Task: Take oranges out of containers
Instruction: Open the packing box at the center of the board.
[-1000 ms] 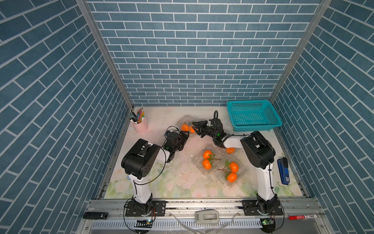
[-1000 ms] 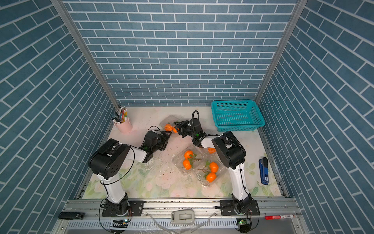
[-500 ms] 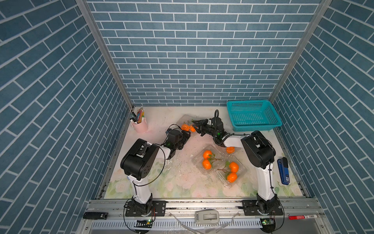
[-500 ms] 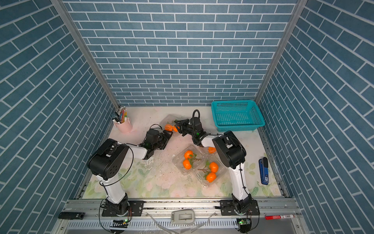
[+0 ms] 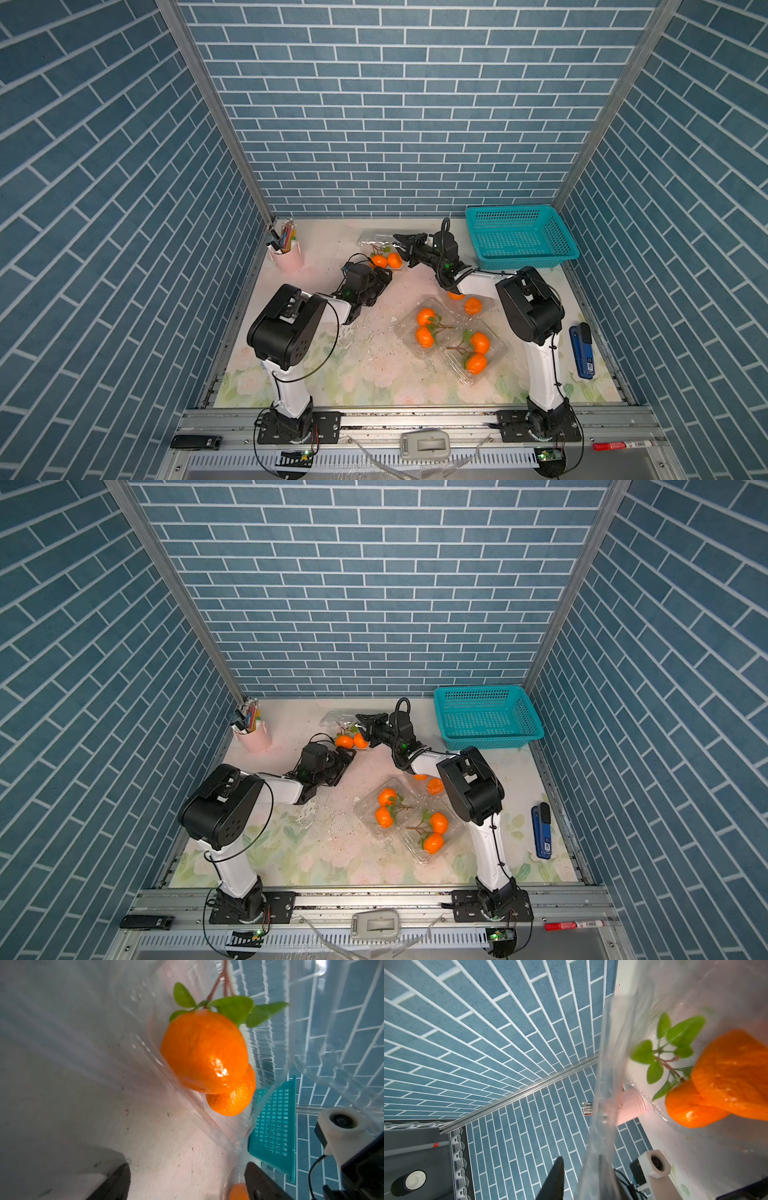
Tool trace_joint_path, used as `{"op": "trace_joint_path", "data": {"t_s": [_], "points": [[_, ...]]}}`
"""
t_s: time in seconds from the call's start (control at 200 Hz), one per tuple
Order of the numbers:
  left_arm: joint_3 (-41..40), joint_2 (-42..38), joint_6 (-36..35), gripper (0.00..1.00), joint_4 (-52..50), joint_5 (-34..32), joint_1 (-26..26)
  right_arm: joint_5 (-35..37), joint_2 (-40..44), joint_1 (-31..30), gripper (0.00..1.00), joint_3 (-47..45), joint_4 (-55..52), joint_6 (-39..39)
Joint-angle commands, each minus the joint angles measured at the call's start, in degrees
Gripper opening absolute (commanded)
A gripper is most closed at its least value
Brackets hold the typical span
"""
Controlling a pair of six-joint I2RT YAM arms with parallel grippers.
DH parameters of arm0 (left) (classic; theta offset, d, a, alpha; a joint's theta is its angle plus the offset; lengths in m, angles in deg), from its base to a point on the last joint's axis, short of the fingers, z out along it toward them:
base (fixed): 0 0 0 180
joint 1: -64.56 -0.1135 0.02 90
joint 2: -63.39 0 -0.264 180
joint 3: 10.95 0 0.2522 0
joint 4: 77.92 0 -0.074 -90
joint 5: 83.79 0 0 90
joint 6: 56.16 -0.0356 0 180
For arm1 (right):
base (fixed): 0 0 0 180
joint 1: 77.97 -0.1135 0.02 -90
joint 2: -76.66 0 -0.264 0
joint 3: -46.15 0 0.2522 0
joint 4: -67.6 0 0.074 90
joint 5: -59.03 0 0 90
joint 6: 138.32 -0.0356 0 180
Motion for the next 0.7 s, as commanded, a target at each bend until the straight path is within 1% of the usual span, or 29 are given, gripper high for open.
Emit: {"op": "trace_joint_path", "data": {"t_s": [0.0, 0.105, 0.195, 0.25, 0.33, 0.43, 0.48, 0.515, 0.53, 0.6, 0.63, 0.695], "points": [[-2.0, 1.8, -1.0, 0.88, -11.1, -0.2, 0.2, 1.5, -1.2, 0.3, 0.30, 1.0, 0.3, -3.5], [-2.1, 1.7, -1.0, 0.88, -11.1, -0.1, 0.2, 1.3, -2.1, 0.2, 0.30, 1.8, 0.7, -4.6], [-2.3, 1.0, -1.0, 0.88, -11.4, -0.1, 0.0, 1.0, -1.9, 0.3, 0.30, 1.8, 0.4, -4.0], [-2.2, 0.2, -1.2, 0.89, -11.7, 0.1, -0.4, 0.1, -1.7, 0.5, 0.30, 2.1, -0.2, -2.5], [-1.9, -2.1, -2.0, 0.90, -12.7, 0.7, -1.3, -1.9, -1.0, 1.5, 0.31, 2.6, -2.4, 1.8], [-0.8, -6.1, -4.7, 0.95, -17.3, 0.3, -2.6, -5.1, 1.1, 3.1, 0.36, 2.9, -7.1, 10.3], [-0.4, -8.2, -5.9, 0.99, -19.7, 0.6, -3.6, -6.6, 2.2, 4.0, 0.38, 2.9, -9.6, 14.7], [-0.3, -9.7, -6.0, 0.99, -21.3, 1.0, -4.4, -7.7, 2.8, 4.5, 0.40, 3.1, -12.0, 18.7], [-0.1, -10.4, -7.6, 0.99, -21.8, 1.1, -4.7, -8.2, 3.0, 4.8, 0.42, 3.3, -13.4, 20.5], [0.7, -13.1, -9.8, 0.99, -24.7, 2.4, -6.5, -10.3, 4.3, 5.7, 0.48, 4.6, -20.5, 29.3], [1.5, -13.9, -11.0, 0.99, -26.1, 2.9, -7.2, -10.4, 4.9, 5.9, 0.50, 5.1, -24.0, 33.5], [4.7, -14.4, -14.0, 0.99, -30.4, 3.9, -8.9, -9.4, 5.6, 5.9, 0.51, 6.8, -31.1, 41.8]]}}
